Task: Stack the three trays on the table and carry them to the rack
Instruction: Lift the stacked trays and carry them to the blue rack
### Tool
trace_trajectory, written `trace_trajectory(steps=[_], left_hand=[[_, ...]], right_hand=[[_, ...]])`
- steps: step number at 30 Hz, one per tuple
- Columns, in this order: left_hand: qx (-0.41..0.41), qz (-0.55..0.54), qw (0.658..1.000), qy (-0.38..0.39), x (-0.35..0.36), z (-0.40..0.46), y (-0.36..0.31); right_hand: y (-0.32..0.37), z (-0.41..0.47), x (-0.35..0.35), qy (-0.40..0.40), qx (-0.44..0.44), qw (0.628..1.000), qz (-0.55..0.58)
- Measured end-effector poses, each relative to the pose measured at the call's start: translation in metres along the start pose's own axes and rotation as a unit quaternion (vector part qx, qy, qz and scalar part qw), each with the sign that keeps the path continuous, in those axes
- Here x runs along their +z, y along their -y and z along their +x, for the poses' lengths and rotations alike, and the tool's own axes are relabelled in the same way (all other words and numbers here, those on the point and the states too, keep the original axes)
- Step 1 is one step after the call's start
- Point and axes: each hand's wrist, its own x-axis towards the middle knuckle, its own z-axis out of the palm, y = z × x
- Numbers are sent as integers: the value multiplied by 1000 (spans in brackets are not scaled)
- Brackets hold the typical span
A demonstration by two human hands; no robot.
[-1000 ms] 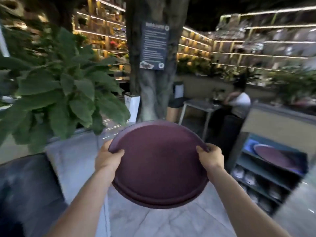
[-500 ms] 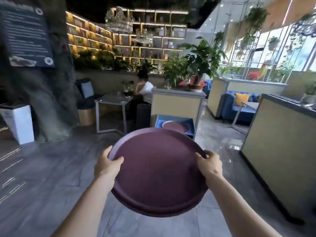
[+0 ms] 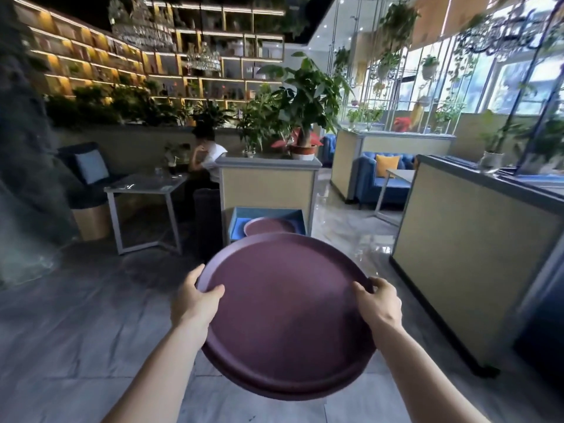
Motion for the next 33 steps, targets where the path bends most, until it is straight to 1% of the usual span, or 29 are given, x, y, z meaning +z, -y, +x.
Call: trace_trajectory(steps=[5,10,18,25,33], left_hand=[[-6,-8,1000,5,43,79,2],[-2,-19,1000,5,84,185,-5],[-7,9,1000,5,138,341,-26],[-24,3,999,23,192,442,-28],[-24,5,999,24,296,563,-31]], right_hand=[[17,67,49,-5,0,1000,-8],[51,148,120,-19,-8,1000,-15],[102,265,227,-19,5,999,-41],[115,353,291,-18,22,999,-43],[123,498,363,-23,25,999,-38]])
